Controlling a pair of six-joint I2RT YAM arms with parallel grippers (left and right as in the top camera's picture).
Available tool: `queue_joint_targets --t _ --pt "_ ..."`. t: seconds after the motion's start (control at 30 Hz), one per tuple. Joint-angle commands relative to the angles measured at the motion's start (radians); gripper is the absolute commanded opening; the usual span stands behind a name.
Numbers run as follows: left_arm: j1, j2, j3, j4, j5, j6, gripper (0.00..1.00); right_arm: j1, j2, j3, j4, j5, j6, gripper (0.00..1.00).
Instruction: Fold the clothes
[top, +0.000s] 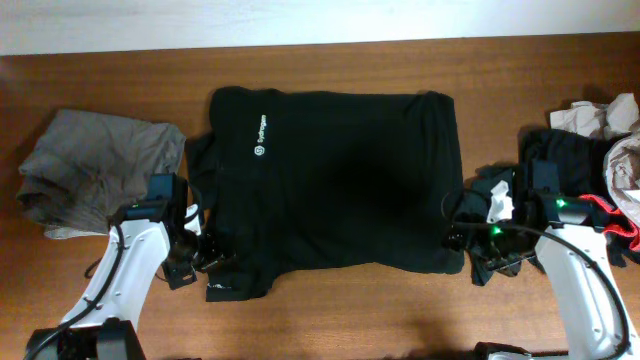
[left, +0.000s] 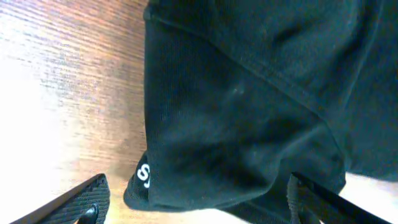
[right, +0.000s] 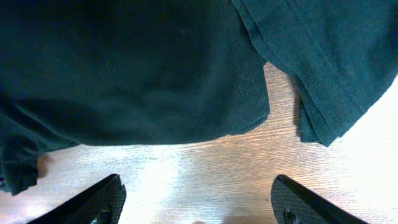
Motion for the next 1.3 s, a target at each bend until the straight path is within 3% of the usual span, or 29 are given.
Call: queue_joint_targets --t 0.0,0.1,0.23,0.33,0.4,0.47,0.5,0.93,1.27 --pt "0.005 -0.006 -0.024 0.011 0.015 -0.053 0.76 0.003 -0.006 -0.018 0.011 -0.012 0.009 0.79" --pt "0.005 -0.006 -0.051 0.011 0.038 -0.063 0.54 0.003 -0.006 -0.019 0.014 -0.012 0.008 0.79" --pt "0.005 -0.006 -0.098 0.034 0.045 -0.063 0.51 0.003 -0.006 -0.019 0.023 -0.008 0.008 0.76" --pt "0.005 -0.006 -0.127 0.046 0.048 -0.063 0.42 0.003 -0.006 -0.019 0.026 -0.008 0.008 0.75" --pt "0.005 -0.006 -0.133 0.048 0.048 -0.062 0.28 0.003 -0.006 -0.019 0.026 -0.003 0.008 0.75" --pt "0.005 -0.006 -0.132 0.053 0.048 -0.062 0.04 0.003 -0.006 -0.019 0.026 0.003 0.008 0.74" --pt "0.005 -0.006 -0.129 0.053 0.048 -0.061 0.00 0.003 -0.006 -0.019 0.025 0.007 0.008 0.75" --pt "0.005 -0.123 0.060 -0.109 0.052 -0.024 0.00 0.003 0.010 -0.019 0.045 0.040 0.095 0.71" --pt "0.005 -0.164 0.069 -0.122 -0.019 -0.024 0.01 0.003 0.035 -0.019 0.049 0.040 0.095 0.70"
